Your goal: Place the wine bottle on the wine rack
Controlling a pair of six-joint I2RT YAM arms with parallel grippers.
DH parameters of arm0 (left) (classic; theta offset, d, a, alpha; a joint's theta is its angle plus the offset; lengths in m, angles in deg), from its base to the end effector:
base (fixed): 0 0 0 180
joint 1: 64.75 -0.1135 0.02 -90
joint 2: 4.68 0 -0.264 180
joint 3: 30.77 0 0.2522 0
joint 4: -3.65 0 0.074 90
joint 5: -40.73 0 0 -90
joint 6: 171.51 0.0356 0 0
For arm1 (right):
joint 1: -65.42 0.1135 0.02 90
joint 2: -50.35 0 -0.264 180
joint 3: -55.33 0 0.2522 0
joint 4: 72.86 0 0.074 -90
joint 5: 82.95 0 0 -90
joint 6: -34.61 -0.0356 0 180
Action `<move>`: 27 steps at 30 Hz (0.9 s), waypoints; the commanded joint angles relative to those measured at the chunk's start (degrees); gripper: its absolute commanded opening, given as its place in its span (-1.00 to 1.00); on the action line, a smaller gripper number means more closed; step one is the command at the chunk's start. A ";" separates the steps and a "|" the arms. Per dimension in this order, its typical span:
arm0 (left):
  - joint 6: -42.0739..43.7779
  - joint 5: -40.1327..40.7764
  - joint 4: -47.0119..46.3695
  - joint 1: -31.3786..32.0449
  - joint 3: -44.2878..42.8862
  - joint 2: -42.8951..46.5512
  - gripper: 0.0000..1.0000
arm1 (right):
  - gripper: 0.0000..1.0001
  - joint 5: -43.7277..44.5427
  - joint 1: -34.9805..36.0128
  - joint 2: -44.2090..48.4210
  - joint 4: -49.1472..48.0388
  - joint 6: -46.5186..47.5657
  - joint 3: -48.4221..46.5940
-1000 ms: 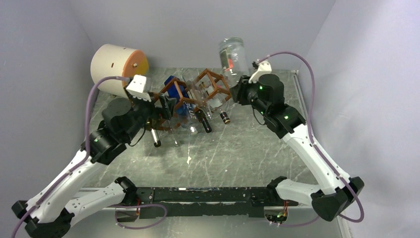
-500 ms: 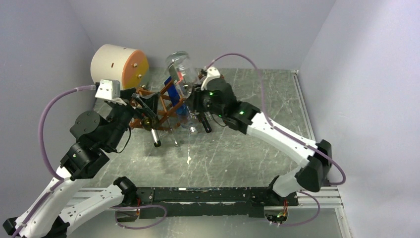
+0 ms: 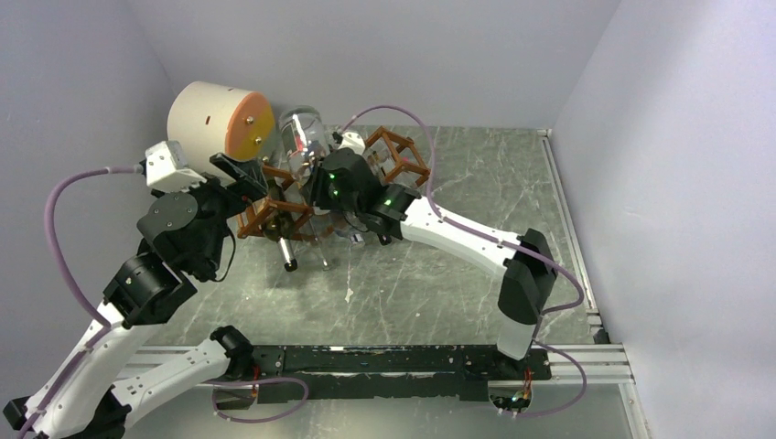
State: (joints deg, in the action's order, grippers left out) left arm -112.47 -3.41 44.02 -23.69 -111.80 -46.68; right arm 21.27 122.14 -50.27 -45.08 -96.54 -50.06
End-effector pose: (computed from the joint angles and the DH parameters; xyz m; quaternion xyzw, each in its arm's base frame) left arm 0.1061 -0.0586 0.4467 -0.2132 0.6802 -0.1529 0.6844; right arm 0.2377 0.3462 0.3515 -0.0444 0.8291 0.3451 0.4376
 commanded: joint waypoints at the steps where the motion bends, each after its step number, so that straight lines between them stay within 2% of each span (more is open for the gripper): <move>1: -1.44 3.52 4.68 -0.22 -2.34 2.59 0.99 | -1.00 2.85 2.17 -0.09 -11.80 -1.92 -6.83; 6: 12.36 -5.58 -6.87 -0.22 3.90 9.61 0.99 | -1.00 3.84 3.35 -2.02 -9.21 -3.75 -8.21; 10: 14.01 -9.15 -5.51 -0.19 3.19 9.73 0.99 | -1.00 2.97 3.82 -1.02 -11.01 -4.57 -5.11; 17: 14.53 -11.20 -1.53 -0.24 -0.20 5.28 0.99 | -1.00 2.65 3.83 -2.48 -8.04 -5.56 -5.93; 22: 14.64 -11.55 -1.21 -0.28 -0.21 5.01 0.99 | -0.69 2.77 3.83 -2.62 -5.43 -6.77 -6.05; 27: 15.53 -11.76 -2.10 -0.26 0.30 5.71 0.99 | -0.47 2.22 3.87 -2.79 -3.64 -6.92 -6.14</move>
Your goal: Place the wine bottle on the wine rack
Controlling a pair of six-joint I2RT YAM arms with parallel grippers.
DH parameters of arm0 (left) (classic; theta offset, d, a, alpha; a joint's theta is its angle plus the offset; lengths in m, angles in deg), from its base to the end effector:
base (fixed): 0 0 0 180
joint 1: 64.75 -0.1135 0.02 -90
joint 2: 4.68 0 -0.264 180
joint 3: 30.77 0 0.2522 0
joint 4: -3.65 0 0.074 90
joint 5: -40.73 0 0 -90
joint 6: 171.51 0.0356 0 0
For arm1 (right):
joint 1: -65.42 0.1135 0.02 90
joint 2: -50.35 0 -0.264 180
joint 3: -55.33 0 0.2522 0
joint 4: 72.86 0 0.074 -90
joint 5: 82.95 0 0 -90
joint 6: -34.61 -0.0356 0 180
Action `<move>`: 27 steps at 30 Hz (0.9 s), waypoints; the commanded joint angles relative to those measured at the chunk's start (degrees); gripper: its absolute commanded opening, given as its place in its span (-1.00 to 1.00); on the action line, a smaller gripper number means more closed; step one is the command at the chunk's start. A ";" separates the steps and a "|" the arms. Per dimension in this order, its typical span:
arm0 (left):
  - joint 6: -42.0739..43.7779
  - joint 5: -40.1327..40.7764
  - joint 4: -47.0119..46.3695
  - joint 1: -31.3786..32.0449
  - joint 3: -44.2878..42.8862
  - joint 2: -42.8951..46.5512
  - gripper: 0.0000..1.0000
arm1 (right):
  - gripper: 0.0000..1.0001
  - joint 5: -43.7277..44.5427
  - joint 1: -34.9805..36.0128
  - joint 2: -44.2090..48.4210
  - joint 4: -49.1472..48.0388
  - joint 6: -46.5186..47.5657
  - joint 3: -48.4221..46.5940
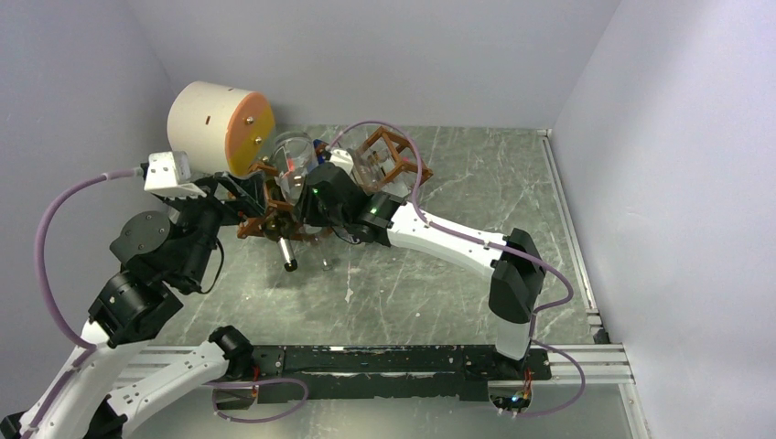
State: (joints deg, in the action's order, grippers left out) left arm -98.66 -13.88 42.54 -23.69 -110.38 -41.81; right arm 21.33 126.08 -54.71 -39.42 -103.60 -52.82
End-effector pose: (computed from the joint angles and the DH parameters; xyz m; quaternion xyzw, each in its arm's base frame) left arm 0.0877 -0.0490 0.4496 -0.0816 0.6840 -0.1560 0.7080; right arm 0.2203 0.3741 0.3272 -0.0319 0.8624 0.3387 0.3747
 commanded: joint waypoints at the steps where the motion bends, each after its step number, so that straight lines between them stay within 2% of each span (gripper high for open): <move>1: 1.80 -1.21 -0.65 -0.24 -1.13 0.83 0.99 | -0.43 2.09 -0.05 1.45 -9.05 0.13 -3.36; 9: 2.14 -1.88 -1.04 -0.27 -0.57 0.73 0.99 | -0.31 0.19 -0.09 0.52 -10.26 -1.87 -0.91; 17: 1.84 -2.20 0.72 -0.24 -1.26 -0.46 0.99 | 0.16 1.08 -0.06 1.95 -9.20 -0.39 0.33; 20: 2.19 -2.82 1.36 -0.22 -1.69 -0.82 0.99 | 0.48 1.03 -0.19 3.18 -8.53 0.58 1.04; 27: 3.32 -4.20 1.26 -0.25 -1.96 -0.92 0.99 | 0.66 2.85 -0.30 7.51 -7.48 2.65 4.45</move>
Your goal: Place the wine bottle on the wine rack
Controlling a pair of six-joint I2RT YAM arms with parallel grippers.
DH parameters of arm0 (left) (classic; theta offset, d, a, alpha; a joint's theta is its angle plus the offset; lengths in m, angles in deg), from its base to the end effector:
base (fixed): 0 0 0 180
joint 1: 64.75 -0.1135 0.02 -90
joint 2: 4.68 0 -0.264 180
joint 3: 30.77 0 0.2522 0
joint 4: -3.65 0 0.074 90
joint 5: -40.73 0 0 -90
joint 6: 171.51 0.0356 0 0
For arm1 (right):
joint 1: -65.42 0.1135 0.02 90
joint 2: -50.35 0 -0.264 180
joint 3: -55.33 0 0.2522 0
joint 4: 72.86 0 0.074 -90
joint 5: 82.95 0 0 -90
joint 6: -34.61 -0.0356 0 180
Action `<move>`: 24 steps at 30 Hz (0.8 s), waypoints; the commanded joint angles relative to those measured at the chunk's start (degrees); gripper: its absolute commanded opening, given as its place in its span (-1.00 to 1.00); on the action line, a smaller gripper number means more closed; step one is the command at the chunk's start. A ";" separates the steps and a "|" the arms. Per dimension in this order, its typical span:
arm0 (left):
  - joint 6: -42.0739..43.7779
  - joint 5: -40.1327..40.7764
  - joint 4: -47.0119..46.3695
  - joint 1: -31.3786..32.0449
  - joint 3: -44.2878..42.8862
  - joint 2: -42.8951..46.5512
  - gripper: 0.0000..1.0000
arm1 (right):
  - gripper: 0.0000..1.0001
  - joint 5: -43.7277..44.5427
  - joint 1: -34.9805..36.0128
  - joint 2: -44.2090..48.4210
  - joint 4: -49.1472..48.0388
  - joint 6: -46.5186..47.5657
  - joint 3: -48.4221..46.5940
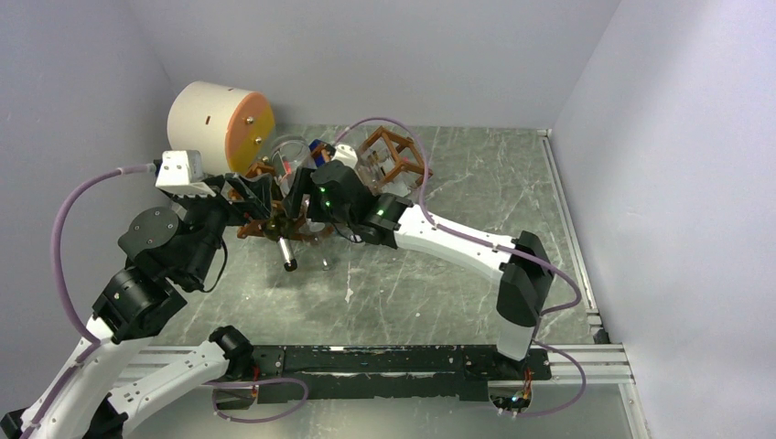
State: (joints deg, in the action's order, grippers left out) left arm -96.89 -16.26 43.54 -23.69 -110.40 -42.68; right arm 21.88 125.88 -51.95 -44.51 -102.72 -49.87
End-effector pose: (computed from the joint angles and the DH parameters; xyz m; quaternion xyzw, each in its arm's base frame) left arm 0.0914 -0.0539 0.4467 -0.0505 0.6962 -0.1511 0.6999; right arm 0.2180 0.3661 0.3376 -0.0274 0.8408 0.3635 0.4002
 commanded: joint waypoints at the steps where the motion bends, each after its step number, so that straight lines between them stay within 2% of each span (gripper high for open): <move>1: 1.69 -2.02 0.17 -0.25 -1.90 -0.06 0.99 | 0.67 2.47 -0.15 5.47 -2.42 2.13 2.03; 6: 2.09 -2.18 0.63 -0.25 -2.27 -0.15 0.99 | 0.67 3.73 -0.39 8.98 -2.23 5.60 4.24; 10: 2.82 -1.37 1.81 -0.22 -2.88 -0.06 0.99 | 0.68 8.13 -0.52 14.59 -2.65 10.44 8.38; 18: 6.36 2.06 5.60 -0.24 -5.92 1.27 0.99 | 0.69 25.87 -0.61 29.44 3.81 19.54 15.21; 24: 10.01 2.71 8.94 -0.27 -11.21 2.58 0.99 | 0.77 43.30 -0.62 40.58 14.83 17.11 17.67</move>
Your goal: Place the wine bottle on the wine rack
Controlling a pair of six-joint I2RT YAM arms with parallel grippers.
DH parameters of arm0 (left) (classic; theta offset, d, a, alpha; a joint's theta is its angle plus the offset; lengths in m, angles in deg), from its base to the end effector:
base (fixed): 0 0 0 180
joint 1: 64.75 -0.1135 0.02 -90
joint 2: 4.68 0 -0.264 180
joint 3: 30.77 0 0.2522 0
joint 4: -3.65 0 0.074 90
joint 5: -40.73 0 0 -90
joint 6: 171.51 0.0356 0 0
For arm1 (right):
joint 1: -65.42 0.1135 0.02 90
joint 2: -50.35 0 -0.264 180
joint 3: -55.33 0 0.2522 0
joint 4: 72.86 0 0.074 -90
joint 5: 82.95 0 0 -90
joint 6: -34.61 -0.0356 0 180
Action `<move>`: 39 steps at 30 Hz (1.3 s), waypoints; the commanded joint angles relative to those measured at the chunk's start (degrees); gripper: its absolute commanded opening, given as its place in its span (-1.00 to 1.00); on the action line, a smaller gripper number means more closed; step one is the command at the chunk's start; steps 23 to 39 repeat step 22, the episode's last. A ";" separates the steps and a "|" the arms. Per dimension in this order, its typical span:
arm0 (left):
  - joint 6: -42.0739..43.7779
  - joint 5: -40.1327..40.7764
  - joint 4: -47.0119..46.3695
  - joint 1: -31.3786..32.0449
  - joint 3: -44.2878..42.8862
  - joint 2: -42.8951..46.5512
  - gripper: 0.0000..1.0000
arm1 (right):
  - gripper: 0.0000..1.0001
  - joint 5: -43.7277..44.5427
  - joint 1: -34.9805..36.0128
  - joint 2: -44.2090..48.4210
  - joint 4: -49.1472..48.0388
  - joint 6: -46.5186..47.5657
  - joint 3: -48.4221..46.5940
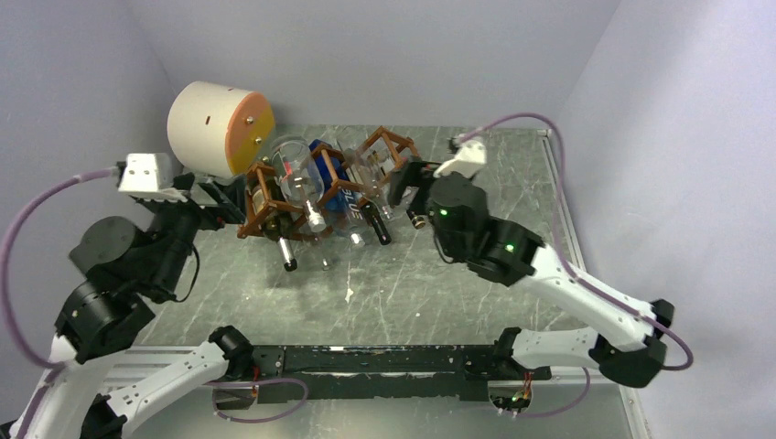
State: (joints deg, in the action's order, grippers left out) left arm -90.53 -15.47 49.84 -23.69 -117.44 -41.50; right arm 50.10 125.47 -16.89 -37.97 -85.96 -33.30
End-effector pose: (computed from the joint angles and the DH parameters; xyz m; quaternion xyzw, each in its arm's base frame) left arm 0.0693 -0.0341 0.4711 -0.0231 0.6877 -0.1152 0.7164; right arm 0.1458 0.2044 0.4256 0.0338 0.7643 0.2068 0.6099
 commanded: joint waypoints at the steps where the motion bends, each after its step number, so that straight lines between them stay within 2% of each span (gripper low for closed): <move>1: 3.99 2.04 3.11 -0.28 -5.16 1.67 0.99 | 0.77 16.75 -0.18 7.08 9.67 0.22 1.13; 5: 6.42 -0.20 4.06 -0.28 -9.16 2.48 0.99 | 0.77 20.02 -0.13 13.11 11.67 2.42 1.35; 8: 7.84 -3.60 4.74 -0.19 -12.72 2.09 0.99 | 0.77 20.36 -0.18 17.05 9.13 6.82 1.36; 15: 9.14 -4.43 4.29 -0.28 -17.14 2.01 0.99 | 0.77 19.03 -0.19 22.33 4.62 13.22 -0.08; 39: 8.93 -3.81 4.99 -0.27 -16.83 3.04 0.99 | 0.77 18.08 -0.18 24.55 5.10 12.57 0.41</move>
